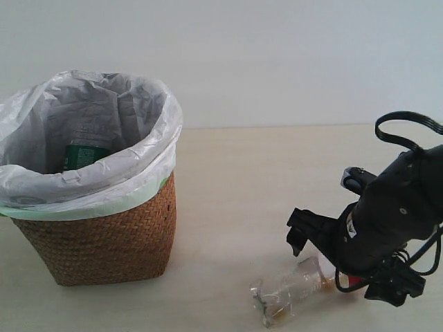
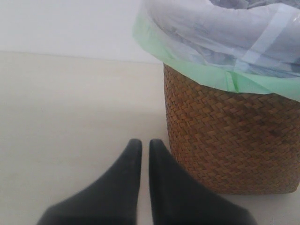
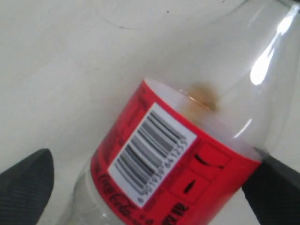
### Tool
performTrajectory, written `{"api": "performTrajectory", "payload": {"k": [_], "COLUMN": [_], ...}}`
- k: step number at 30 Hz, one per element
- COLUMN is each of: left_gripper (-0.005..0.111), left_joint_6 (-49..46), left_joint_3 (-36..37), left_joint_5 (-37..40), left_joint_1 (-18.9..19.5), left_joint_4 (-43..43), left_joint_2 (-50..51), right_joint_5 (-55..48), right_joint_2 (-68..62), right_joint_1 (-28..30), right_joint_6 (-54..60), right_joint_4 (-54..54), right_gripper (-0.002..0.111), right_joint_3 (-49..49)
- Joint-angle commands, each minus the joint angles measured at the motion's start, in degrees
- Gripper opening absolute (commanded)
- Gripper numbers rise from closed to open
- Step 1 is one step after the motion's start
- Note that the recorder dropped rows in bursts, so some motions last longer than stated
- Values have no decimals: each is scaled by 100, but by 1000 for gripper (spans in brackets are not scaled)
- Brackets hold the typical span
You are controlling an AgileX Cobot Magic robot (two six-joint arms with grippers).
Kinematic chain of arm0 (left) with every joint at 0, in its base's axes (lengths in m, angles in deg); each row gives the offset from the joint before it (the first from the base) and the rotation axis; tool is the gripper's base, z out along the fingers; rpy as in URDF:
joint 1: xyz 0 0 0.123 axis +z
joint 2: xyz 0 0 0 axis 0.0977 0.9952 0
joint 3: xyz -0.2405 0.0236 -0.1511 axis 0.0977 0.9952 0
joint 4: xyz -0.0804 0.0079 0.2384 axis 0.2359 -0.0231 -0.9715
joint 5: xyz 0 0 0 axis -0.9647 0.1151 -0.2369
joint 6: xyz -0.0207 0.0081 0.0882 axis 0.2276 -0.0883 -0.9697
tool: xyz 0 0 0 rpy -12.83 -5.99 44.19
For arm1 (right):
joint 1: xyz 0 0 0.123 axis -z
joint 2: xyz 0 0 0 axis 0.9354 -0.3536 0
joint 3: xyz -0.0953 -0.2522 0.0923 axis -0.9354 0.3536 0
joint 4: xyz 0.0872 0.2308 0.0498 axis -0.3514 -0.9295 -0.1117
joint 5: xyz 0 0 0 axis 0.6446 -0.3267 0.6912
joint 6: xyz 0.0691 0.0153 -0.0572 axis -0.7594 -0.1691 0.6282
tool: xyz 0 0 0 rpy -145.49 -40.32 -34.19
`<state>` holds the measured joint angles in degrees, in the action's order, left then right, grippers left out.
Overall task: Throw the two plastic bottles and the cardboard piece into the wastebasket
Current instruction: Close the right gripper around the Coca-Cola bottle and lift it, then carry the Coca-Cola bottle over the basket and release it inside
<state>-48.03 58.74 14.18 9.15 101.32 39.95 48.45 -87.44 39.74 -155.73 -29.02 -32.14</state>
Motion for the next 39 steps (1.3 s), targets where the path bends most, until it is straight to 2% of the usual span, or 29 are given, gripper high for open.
{"api": "performTrajectory", "payload": {"k": [1, 3, 10, 11, 15, 18, 24, 32, 35, 39], "left_gripper": [6, 6, 6, 6, 6, 6, 6, 6, 6, 6], "left_joint_6": [50, 50, 50, 50, 50, 50, 50, 50, 50, 50], "left_joint_3": [17, 17, 17, 17, 17, 17, 17, 17, 17, 17], "left_joint_5": [-15, -15, -15, -15, -15, -15, -15, -15, -15, -15], "left_joint_1": [19, 19, 19, 19, 19, 19, 19, 19, 19, 19], "left_joint_4": [-11, -11, -11, -11, -11, -11, -11, -11, -11, -11], "left_joint_2": [-14, -14, -14, -14, -14, -14, -14, -14, -14, -14], "right_joint_5": [170, 170, 199, 199, -151, -786, -2558, -4867, -4914, -4914], "right_joint_2": [-43, -43, -32, -3, 93, 237, 623, 1067, 1080, 1110], "right_joint_1": [43, 43, 43, 43, 43, 43, 43, 43, 43, 43], "right_joint_6": [-36, -60, 59, 88, 356, 723, 1573, 2176, 2478, 2497], "right_joint_4": [53, 116, 683, 748, 966, 966, 1084, 2000, 2402, 2474], "right_gripper": [93, 81, 4, 0, 0, 0, 0, 0, 0, 0], "right_joint_3": [-15, -15, -15, -15, -292, -684, -1781, -3557, -3986, -3997]}}
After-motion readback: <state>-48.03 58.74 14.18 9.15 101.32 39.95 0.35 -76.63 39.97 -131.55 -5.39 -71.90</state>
